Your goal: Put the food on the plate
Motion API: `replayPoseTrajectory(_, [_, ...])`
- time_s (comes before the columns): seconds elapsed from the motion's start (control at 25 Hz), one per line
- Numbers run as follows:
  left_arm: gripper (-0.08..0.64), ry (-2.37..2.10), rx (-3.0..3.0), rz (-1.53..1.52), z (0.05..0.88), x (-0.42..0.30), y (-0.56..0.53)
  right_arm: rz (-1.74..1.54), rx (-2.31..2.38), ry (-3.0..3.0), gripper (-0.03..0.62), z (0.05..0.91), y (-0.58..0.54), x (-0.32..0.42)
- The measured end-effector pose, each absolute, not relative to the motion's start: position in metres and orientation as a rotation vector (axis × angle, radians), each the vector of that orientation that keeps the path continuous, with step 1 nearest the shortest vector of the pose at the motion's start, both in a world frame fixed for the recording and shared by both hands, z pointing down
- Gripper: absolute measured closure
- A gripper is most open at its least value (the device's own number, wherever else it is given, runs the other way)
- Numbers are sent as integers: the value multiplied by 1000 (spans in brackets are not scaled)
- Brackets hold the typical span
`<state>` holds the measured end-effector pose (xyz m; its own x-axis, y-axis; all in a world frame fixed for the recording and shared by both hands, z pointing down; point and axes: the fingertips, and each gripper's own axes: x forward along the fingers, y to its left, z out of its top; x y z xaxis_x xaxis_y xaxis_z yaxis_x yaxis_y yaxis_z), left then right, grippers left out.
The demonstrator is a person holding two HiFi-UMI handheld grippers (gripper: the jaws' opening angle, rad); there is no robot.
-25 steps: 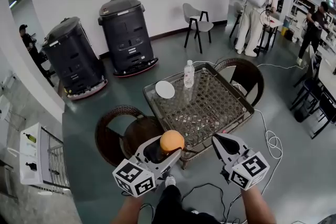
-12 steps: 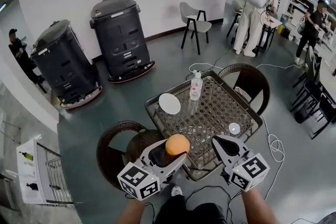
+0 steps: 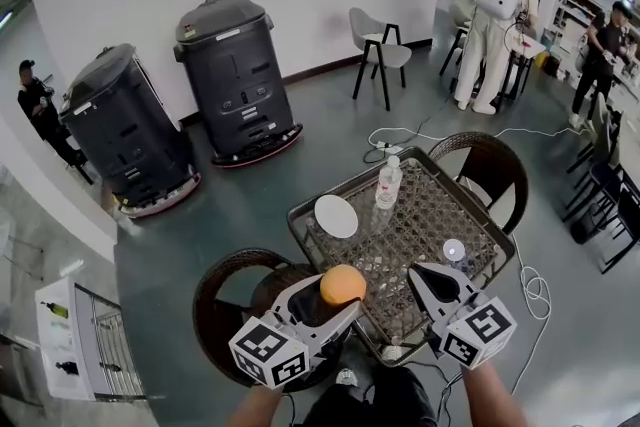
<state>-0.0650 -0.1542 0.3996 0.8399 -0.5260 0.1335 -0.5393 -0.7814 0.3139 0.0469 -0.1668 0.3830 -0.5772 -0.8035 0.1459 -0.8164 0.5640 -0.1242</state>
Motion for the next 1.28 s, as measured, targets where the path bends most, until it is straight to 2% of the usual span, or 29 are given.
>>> replayPoseTrajectory(0.64, [271,-964,2609,112,425,-63,-244,312,1263,-2780,587,399,-255,42])
replayPoseTrajectory(1.28, [271,-1080,2440,344,541,-55,-355,429,1143,-2711,588,492,-349,53])
